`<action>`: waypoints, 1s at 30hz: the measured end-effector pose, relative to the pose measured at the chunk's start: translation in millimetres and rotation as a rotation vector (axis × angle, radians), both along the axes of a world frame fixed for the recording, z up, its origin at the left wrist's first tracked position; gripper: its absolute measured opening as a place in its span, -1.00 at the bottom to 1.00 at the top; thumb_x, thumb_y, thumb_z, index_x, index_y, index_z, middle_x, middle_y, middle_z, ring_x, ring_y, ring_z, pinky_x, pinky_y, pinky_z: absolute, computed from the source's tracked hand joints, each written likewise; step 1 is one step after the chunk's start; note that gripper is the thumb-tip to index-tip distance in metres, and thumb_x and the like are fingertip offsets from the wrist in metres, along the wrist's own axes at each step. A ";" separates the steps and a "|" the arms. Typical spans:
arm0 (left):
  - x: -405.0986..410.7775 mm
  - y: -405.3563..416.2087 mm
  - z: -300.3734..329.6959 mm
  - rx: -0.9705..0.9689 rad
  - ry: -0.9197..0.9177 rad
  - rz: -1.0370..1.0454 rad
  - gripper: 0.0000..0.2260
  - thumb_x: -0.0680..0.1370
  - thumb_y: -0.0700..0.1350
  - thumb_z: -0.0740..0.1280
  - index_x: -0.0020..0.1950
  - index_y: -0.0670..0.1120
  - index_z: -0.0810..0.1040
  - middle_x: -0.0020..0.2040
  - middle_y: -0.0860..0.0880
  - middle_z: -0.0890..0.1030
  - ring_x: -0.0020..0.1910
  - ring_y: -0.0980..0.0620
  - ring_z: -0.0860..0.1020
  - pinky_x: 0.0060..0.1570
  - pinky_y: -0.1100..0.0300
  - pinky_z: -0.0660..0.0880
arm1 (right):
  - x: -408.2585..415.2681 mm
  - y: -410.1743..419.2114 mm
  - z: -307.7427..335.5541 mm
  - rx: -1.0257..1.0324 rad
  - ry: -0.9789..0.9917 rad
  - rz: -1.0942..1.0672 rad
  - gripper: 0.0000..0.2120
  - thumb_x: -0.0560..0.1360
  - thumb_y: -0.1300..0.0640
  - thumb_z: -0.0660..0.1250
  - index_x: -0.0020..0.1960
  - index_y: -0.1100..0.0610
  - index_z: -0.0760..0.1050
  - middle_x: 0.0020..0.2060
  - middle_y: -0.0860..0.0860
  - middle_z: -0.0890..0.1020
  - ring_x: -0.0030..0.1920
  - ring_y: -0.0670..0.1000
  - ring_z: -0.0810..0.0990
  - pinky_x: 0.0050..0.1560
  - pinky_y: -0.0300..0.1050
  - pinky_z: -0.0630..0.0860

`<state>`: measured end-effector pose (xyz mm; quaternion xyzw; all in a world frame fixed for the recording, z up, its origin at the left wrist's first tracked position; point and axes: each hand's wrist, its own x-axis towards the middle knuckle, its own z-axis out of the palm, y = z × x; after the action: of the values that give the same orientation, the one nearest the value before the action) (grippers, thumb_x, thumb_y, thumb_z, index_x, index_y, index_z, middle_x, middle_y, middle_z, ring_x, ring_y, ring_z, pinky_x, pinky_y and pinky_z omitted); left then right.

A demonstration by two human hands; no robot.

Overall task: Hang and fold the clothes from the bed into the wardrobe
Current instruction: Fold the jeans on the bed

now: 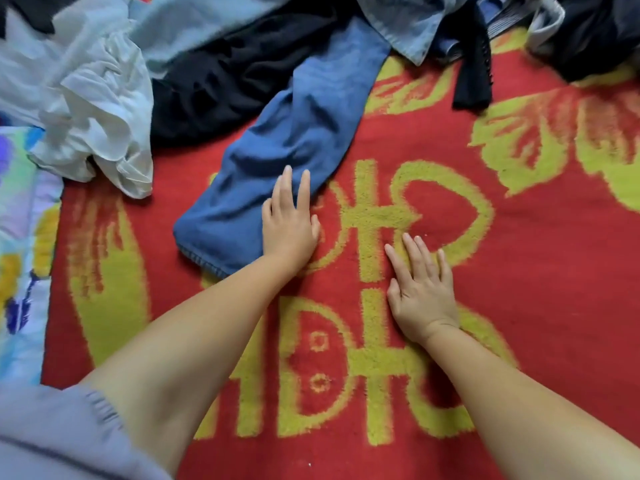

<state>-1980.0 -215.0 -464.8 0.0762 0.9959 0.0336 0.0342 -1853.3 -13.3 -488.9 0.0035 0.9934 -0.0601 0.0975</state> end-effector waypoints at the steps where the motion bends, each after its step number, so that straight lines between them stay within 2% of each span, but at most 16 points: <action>1: -10.9 1.8 -0.1 -0.025 0.029 0.003 -0.37 0.56 -0.11 0.17 0.58 -0.03 -0.03 0.56 -0.16 0.03 0.49 -0.10 0.15 0.27 -0.03 0.25 | 0.2 -0.1 -1.2 -0.014 0.043 -0.005 -0.43 0.53 -0.06 -0.10 0.54 -0.02 0.14 0.54 0.06 0.13 0.53 0.01 0.01 0.49 0.11 -0.14; 3: -36.8 1.9 5.8 -0.017 0.008 0.020 -0.42 0.54 -0.25 0.15 0.55 0.00 0.12 0.46 -0.15 0.25 0.35 -0.16 0.30 0.11 -0.07 0.35 | 0.4 -0.9 -3.9 -0.016 0.082 0.008 -0.43 0.53 -0.05 -0.07 0.52 -0.01 0.19 0.52 0.07 0.19 0.52 0.04 0.08 0.48 0.13 -0.09; 6: -63.5 -7.0 32.9 0.173 -0.073 0.136 -0.58 0.46 -0.37 0.12 0.27 -0.11 0.47 0.19 -0.21 0.52 0.16 -0.27 0.45 0.03 -0.08 0.41 | -1.2 -1.7 -3.7 0.012 0.023 0.016 -0.43 0.54 -0.07 -0.11 0.55 -0.05 0.08 0.55 0.04 0.09 0.54 0.02 0.01 0.49 0.10 -0.19; 8: -60.3 -8.3 57.3 0.272 -0.087 0.183 -0.70 0.44 -0.36 0.13 0.08 -0.15 0.51 0.09 -0.26 0.59 0.10 -0.30 0.50 -0.04 -0.02 0.38 | -2.9 -1.4 2.1 0.017 -0.076 0.012 -0.46 0.59 -0.07 -0.12 0.56 -0.10 -0.05 0.56 -0.01 -0.05 0.55 -0.02 -0.14 0.49 0.06 -0.31; 10: -40.2 1.1 89.2 0.365 -0.104 0.136 -0.81 0.43 -0.35 0.15 -0.05 -0.17 0.49 0.01 -0.29 0.60 0.03 -0.31 0.50 -0.17 0.04 0.24 | -6.7 -0.9 13.2 -0.021 -0.187 0.003 -0.47 0.63 -0.05 -0.07 0.56 -0.11 -0.12 0.56 -0.04 -0.14 0.54 -0.04 -0.22 0.49 0.06 -0.32; 12: -13.4 15.9 125.0 0.437 -0.121 0.055 -0.86 0.42 -0.35 0.17 -0.16 -0.14 0.44 -0.05 -0.32 0.59 -0.03 -0.32 0.49 -0.22 0.04 0.17 | -16.7 -4.0 37.7 -0.127 -0.301 -0.046 -0.48 0.63 -0.03 0.02 0.56 -0.05 -0.01 0.57 0.00 -0.07 0.55 -0.01 -0.11 0.51 0.07 -0.18; 14: 11.6 31.3 163.9 0.497 -0.141 -0.019 -0.89 0.42 -0.34 0.18 -0.19 -0.16 0.43 -0.09 -0.34 0.58 -0.07 -0.34 0.49 -0.21 -0.03 0.28 | -34.1 -12.9 78.1 -0.450 -0.441 -0.259 -0.55 0.64 -0.03 0.06 0.45 0.16 0.32 0.49 0.16 0.25 0.45 0.10 0.26 0.38 -0.06 0.20; 15: 22.1 38.6 185.7 0.518 -0.143 -0.052 -0.91 0.43 -0.33 0.19 -0.20 -0.17 0.42 -0.11 -0.34 0.58 -0.08 -0.35 0.49 -0.20 -0.06 0.32 | -42.8 -18.3 102.5 -0.658 -0.479 -0.407 -0.55 0.65 -0.04 0.04 0.34 0.24 0.43 0.38 0.22 0.41 0.34 0.14 0.40 0.21 -0.11 0.33; 16: 31.4 44.8 208.6 0.528 -0.134 -0.082 -0.90 0.43 -0.32 0.20 -0.22 -0.14 0.39 -0.14 -0.33 0.57 -0.11 -0.35 0.49 -0.22 -0.06 0.32 | -48.7 -23.3 128.4 -0.859 -0.476 -0.559 -0.52 0.66 -0.06 0.02 0.29 0.27 0.47 0.28 0.22 0.51 0.27 0.17 0.47 0.14 -0.10 0.38; 18: 45.4 51.5 257.0 0.520 -0.087 -0.149 -0.83 0.44 -0.29 0.21 -0.26 -0.07 0.31 -0.18 -0.30 0.57 -0.15 -0.34 0.47 -0.30 0.00 0.22 | -57.9 -28.2 179.4 -1.230 -0.374 -0.824 -0.49 0.66 -0.09 -0.01 0.30 0.27 0.46 0.12 0.17 0.59 0.20 0.18 0.53 0.09 -0.01 0.45; 20: 58.5 47.5 305.7 0.473 -0.033 -0.247 -0.81 0.45 -0.29 0.22 -0.26 -0.05 0.28 -0.18 -0.27 0.57 -0.14 -0.32 0.47 -0.32 0.05 0.15 | -66.5 -26.4 234.4 -1.540 -0.241 -0.986 -0.45 0.65 -0.14 -0.04 0.33 0.26 0.42 0.02 0.12 0.58 0.03 0.10 0.59 -0.09 -0.06 0.48; 23: 84.2 29.2 367.6 0.338 -0.003 -0.411 -0.92 0.48 -0.27 0.22 -0.21 -0.14 0.40 -0.13 -0.24 0.59 -0.11 -0.30 0.49 -0.30 0.04 0.17 | -76.4 -17.4 314.0 -1.817 -0.146 -1.009 -0.42 0.63 -0.24 -0.09 0.31 0.19 0.38 -0.04 0.08 0.58 -0.10 0.03 0.58 -0.20 -0.06 0.52; 25: 107.9 14.7 398.6 0.242 -0.004 -0.521 -0.96 0.45 -0.29 0.24 -0.16 -0.19 0.48 -0.15 -0.23 0.60 -0.16 -0.28 0.51 -0.31 0.06 0.17 | -77.2 -15.4 359.1 -1.838 -0.161 -0.957 -0.44 0.61 -0.26 -0.04 0.25 0.17 0.40 -0.08 0.08 0.58 -0.17 0.03 0.58 -0.28 -0.11 0.55; 26: 119.8 7.1 411.3 0.221 0.004 -0.582 -0.94 0.40 -0.33 0.27 -0.19 -0.20 0.49 -0.22 -0.22 0.58 -0.27 -0.25 0.49 -0.35 0.08 0.17 | -74.9 -16.5 375.5 -1.794 -0.192 -0.943 -0.51 0.61 -0.23 0.03 0.18 0.16 0.43 -0.14 0.08 0.56 -0.23 0.02 0.55 -0.35 -0.15 0.54; 28: 141.6 -10.0 427.0 0.229 0.085 -0.696 -0.81 0.24 -0.42 0.35 -0.35 -0.17 0.42 -0.44 -0.18 0.50 -0.52 -0.14 0.38 -0.47 0.16 0.18 | -65.0 -22.0 398.9 -1.673 -0.284 -0.953 -0.75 0.63 -0.04 0.16 0.03 0.15 0.43 -0.22 0.08 0.51 -0.30 0.00 0.48 -0.36 -0.16 0.49; 30: 157.3 -24.2 440.2 0.211 0.144 -0.777 -0.76 0.18 -0.43 0.36 -0.42 -0.15 0.38 -0.52 -0.13 0.44 -0.60 -0.11 0.34 -0.55 0.19 0.21 | -54.4 -30.1 411.6 -1.535 -0.348 -0.962 -0.92 0.63 0.22 0.14 -0.02 0.18 0.38 -0.25 0.09 0.47 -0.30 0.00 0.46 -0.34 -0.21 0.44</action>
<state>-1822.7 -239.1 -24.7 0.4519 0.8840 0.1148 -0.0334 -1907.7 -43.4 -77.3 0.3594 0.5441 -0.7350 0.1857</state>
